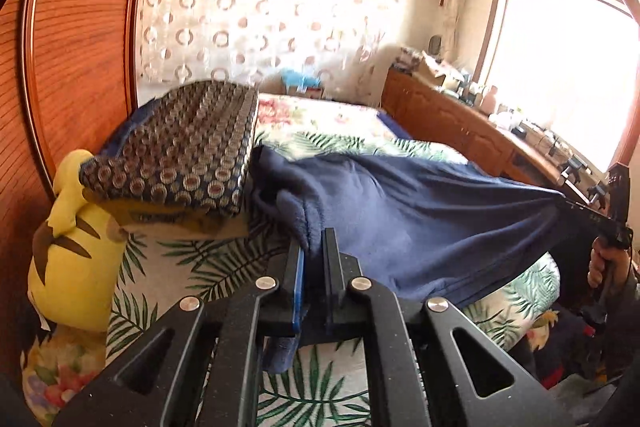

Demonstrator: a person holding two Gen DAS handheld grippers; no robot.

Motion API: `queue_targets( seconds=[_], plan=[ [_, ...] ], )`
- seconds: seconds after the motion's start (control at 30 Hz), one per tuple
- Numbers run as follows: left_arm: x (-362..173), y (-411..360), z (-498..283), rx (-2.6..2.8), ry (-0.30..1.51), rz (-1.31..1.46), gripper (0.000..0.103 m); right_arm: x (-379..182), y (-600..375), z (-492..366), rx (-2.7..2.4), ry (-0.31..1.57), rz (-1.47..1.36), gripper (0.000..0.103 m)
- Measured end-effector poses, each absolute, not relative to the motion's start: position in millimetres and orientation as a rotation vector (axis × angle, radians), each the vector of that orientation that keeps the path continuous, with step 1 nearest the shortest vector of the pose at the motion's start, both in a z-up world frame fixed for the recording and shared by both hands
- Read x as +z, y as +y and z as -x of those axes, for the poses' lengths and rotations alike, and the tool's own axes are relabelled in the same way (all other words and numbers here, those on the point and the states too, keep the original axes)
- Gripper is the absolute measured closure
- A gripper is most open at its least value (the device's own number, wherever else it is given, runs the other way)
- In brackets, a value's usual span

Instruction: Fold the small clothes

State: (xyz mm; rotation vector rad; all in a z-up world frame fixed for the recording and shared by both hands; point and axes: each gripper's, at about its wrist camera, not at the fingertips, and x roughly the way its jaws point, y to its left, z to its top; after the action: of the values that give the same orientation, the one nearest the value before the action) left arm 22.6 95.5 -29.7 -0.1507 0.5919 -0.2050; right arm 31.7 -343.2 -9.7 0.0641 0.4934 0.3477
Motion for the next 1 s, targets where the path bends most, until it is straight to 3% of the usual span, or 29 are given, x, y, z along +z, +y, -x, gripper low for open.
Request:
queue_targets(
  seconds=[0.23, 0.63, 0.7, 0.9, 1.0],
  plan=[
    [-23, 98, -5, -0.225, 0.585, 0.180, 0.095, 7, -359, -1, 0.347, 0.457, -0.042, 0.095],
    [-56, 90, 3, -0.215, 0.685, 0.171, 0.095, -67, -369, 0, 0.256, 0.660, -0.021, 0.094],
    [-53, 86, 3, -0.220, 0.681, 0.158, 0.095, -66, -369, 0, 0.224, 0.660, -0.007, 0.076],
    [-41, 70, -3, -0.251, 0.654, 0.140, 0.095, -43, -362, 6, 0.173, 0.614, 0.022, 0.059],
    [-33, 56, -10, -0.280, 0.642, 0.123, 0.095, -42, -360, 7, 0.180, 0.591, 0.019, 0.057]
  ],
)
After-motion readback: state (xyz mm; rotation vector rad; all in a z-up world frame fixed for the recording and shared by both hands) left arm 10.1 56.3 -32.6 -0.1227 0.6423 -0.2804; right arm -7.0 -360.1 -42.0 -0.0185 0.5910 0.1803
